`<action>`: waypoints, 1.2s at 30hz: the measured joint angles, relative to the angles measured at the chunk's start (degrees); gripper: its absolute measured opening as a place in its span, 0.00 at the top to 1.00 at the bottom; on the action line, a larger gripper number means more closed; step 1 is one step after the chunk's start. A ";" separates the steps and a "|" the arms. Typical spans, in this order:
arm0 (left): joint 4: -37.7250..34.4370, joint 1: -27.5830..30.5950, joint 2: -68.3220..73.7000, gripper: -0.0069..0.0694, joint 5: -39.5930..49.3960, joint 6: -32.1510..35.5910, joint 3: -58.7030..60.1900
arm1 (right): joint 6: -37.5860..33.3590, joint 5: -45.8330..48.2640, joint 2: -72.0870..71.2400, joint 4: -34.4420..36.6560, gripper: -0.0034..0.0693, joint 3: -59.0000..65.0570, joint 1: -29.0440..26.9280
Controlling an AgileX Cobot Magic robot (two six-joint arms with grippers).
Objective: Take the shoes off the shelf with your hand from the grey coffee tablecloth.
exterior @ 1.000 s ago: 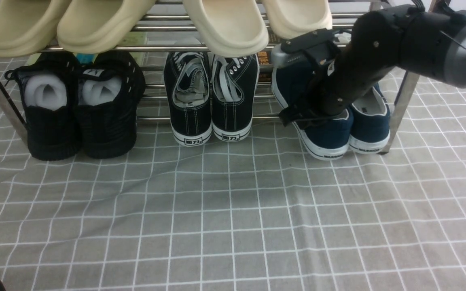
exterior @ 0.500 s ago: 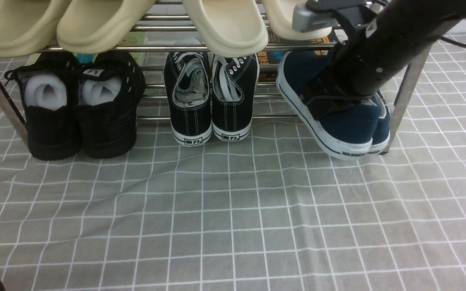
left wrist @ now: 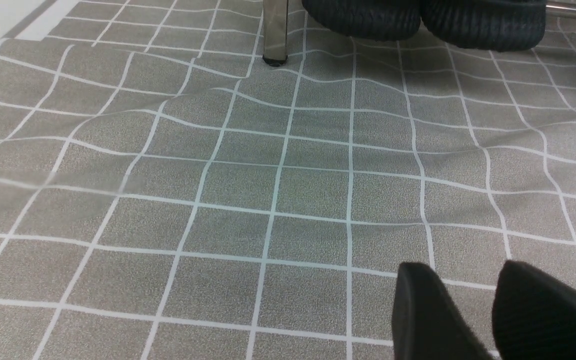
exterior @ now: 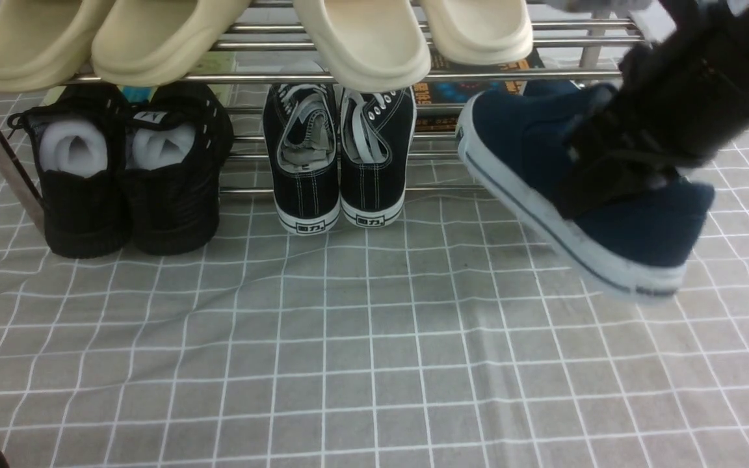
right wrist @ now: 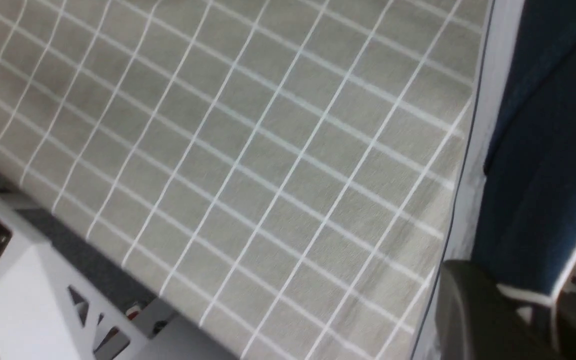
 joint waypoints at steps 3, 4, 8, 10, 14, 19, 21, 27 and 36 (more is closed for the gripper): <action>0.00 0.00 0.00 0.59 0.00 0.00 0.00 | 3.60 -2.73 -2.98 -0.51 0.91 7.26 5.15; 0.00 0.00 0.00 0.59 0.00 0.00 0.00 | 4.88 -3.58 -3.30 -1.24 0.91 9.07 6.88; 0.00 0.00 0.00 0.59 0.00 0.00 0.00 | 11.12 -8.95 -2.61 -6.12 0.91 13.98 12.73; 0.00 0.00 0.00 0.59 0.00 0.00 0.00 | 13.44 -10.62 -1.83 -8.15 0.91 14.58 13.87; 0.00 0.00 0.00 0.59 0.00 0.00 0.00 | 18.49 -14.93 1.24 -13.25 0.91 14.85 14.75; 0.00 0.00 0.00 0.59 0.00 0.00 0.00 | 22.83 -18.87 5.43 -17.52 0.91 14.85 14.75; 0.00 0.00 0.00 0.59 0.00 0.00 0.00 | 23.75 -20.63 7.59 -18.46 0.91 14.85 14.75; 0.16 0.00 0.00 0.59 0.00 0.00 0.00 | 24.08 -25.81 12.27 -18.61 0.90 14.85 14.75; 0.42 0.00 0.00 0.59 0.00 0.00 0.00 | 24.52 -30.00 16.72 -18.46 0.76 14.85 14.75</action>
